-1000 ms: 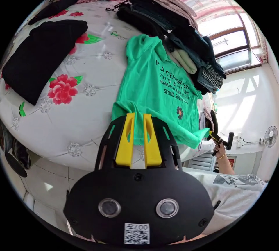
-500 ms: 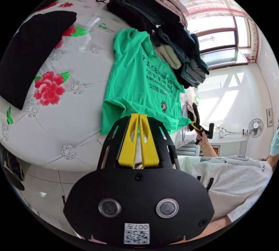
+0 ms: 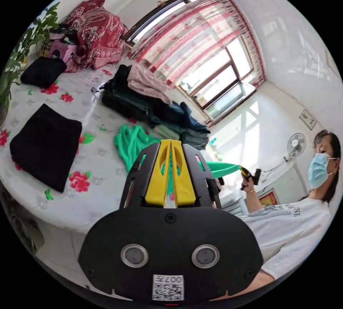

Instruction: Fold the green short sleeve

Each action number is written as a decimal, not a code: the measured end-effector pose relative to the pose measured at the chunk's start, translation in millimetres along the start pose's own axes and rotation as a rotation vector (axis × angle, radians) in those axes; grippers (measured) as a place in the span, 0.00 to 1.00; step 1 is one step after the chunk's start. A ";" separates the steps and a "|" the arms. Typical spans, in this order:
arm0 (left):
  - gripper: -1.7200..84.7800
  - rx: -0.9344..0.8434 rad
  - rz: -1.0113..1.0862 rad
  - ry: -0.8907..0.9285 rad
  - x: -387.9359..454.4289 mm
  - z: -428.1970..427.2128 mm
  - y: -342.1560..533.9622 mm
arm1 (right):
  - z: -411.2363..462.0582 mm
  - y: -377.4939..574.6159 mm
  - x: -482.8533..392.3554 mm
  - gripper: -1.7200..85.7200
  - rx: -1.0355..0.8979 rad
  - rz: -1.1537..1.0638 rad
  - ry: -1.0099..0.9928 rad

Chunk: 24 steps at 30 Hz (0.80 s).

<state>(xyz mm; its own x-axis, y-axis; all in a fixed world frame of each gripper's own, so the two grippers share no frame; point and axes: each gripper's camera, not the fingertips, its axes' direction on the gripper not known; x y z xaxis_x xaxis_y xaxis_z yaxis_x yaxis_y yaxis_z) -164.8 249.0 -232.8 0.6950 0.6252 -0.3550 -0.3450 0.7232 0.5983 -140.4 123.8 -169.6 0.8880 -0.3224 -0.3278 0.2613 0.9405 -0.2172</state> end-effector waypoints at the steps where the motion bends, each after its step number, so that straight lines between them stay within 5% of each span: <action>1: 0.03 -0.045 -0.013 -0.041 0.1 10.6 8.1 | 2.0 4.9 -0.7 0.02 -0.022 -0.001 0.027; 6: 0.14 -0.432 -0.274 -0.075 -35.1 140.2 115.5 | 24.7 67.7 31.5 0.02 -0.147 0.222 0.036; 10: 0.16 -0.486 -0.355 -0.114 -44.5 187.8 142.3 | 25.1 91.3 38.1 0.02 -0.179 0.292 0.024; 17: 0.02 -0.627 -0.327 -0.178 -54.5 232.7 108.2 | 15.7 89.7 50.9 0.02 -0.185 0.365 0.029; 20: 0.01 -0.623 -0.295 -0.032 -58.4 230.5 93.8 | 12.3 81.1 58.3 0.02 -0.152 0.403 0.009; 24: 0.01 -0.399 -0.201 0.231 -45.3 169.4 57.8 | -10.0 63.6 67.6 0.02 -0.044 0.452 -0.056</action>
<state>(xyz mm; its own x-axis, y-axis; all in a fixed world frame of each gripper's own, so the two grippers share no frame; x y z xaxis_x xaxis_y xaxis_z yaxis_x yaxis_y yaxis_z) -109.4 212.8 -60.5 0.6301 0.4782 -0.6117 -0.4645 0.8635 0.1966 -67.5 160.7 -214.8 0.9286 0.1266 -0.3488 -0.1724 0.9796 -0.1034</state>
